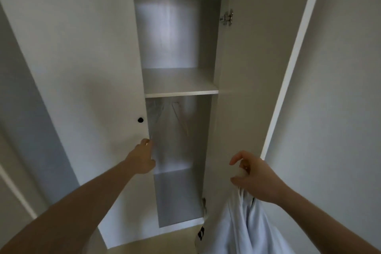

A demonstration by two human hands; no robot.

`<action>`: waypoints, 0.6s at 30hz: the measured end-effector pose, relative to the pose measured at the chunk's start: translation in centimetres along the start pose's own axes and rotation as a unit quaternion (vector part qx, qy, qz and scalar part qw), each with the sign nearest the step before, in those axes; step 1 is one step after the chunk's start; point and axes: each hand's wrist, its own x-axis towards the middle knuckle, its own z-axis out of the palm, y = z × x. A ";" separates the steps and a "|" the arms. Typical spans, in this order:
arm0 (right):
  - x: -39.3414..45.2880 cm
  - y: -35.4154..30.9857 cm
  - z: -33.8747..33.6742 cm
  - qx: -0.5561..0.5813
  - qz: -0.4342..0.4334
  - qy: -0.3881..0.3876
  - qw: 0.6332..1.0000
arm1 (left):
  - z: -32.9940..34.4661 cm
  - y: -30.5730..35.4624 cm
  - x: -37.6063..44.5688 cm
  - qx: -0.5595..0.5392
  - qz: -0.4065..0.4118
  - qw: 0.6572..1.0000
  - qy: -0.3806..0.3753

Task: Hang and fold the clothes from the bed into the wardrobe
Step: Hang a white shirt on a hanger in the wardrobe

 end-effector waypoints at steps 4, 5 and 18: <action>5.0 -0.2 2.6 0.014 0.017 0.007 1.000 | -2.3 -5.9 3.2 -0.016 -0.064 0.998 0.019; 6.2 -0.2 3.2 0.016 0.025 0.012 0.999 | -2.7 -7.0 4.4 -0.020 -0.068 0.997 0.027; 17.1 -0.7 11.9 0.025 0.086 0.033 0.995 | -1.9 -9.6 17.8 -0.069 0.002 0.994 0.087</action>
